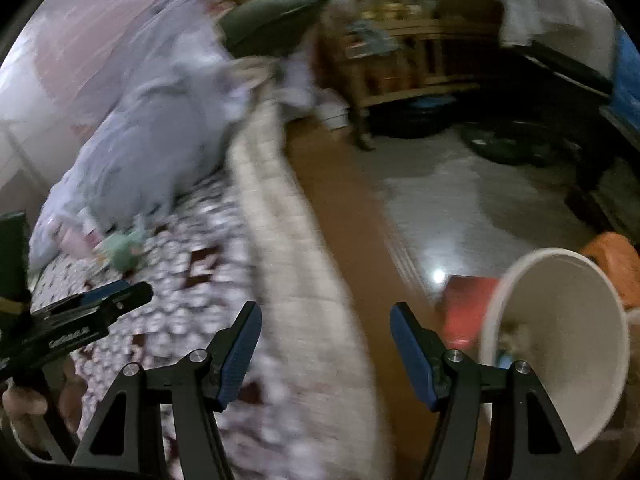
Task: Collect trash
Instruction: 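Move both tools back to the green towel and snack bag on the bed, then grasp the white snack bag with the left tool while the right tool grasps the green towel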
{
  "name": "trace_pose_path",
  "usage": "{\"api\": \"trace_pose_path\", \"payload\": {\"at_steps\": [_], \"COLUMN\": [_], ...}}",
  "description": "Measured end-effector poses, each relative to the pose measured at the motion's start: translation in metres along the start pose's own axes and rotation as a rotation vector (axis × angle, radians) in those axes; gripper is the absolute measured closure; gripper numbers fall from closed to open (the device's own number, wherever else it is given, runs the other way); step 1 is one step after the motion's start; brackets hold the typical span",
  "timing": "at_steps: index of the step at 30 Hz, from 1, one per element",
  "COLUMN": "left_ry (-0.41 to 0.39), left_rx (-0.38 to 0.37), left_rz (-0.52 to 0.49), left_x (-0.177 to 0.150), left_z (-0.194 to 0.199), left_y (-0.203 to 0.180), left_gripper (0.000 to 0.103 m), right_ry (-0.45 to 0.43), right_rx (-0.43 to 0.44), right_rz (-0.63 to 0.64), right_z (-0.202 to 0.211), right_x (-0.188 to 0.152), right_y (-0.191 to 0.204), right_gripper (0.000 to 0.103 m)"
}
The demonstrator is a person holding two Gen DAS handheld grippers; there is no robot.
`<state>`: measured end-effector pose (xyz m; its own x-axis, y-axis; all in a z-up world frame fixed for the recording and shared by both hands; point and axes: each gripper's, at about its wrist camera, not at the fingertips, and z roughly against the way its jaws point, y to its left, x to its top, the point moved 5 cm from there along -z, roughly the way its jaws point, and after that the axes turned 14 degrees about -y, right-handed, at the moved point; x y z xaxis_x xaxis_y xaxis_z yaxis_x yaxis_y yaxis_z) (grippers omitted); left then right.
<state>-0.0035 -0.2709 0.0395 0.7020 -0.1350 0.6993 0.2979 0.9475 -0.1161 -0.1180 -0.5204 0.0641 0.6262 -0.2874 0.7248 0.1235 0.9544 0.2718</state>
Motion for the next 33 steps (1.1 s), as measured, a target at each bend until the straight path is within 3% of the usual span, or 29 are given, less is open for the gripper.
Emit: {"api": "trace_pose_path", "payload": {"at_steps": [10, 18, 24, 31, 33], "left_ry": [0.000, -0.026, -0.047, -0.038, -0.053], "left_rx": [0.175, 0.264, 0.255, 0.208, 0.192], "left_rz": [0.202, 0.398, 0.549, 0.646, 0.667], "left_x": [0.009, 0.023, 0.033, 0.029, 0.029], "left_z": [0.012, 0.008, -0.016, -0.059, -0.063], "left_y": [0.155, 0.258, 0.301, 0.311, 0.314], "left_gripper": [0.042, 0.042, 0.042, 0.042, 0.043], "right_ry": [0.109, 0.115, 0.073, 0.152, 0.146], "right_rx": [0.202, 0.360, 0.399, 0.354, 0.334], "right_rz": [0.192, 0.309, 0.473, 0.626, 0.637], "right_z": [-0.077, -0.134, -0.166, -0.211, -0.216], "right_x": [-0.005, 0.010, 0.022, -0.003, -0.008], "right_y": [0.140, 0.246, 0.307, 0.327, 0.327], "right_gripper": [0.039, 0.039, 0.034, 0.033, 0.043]}}
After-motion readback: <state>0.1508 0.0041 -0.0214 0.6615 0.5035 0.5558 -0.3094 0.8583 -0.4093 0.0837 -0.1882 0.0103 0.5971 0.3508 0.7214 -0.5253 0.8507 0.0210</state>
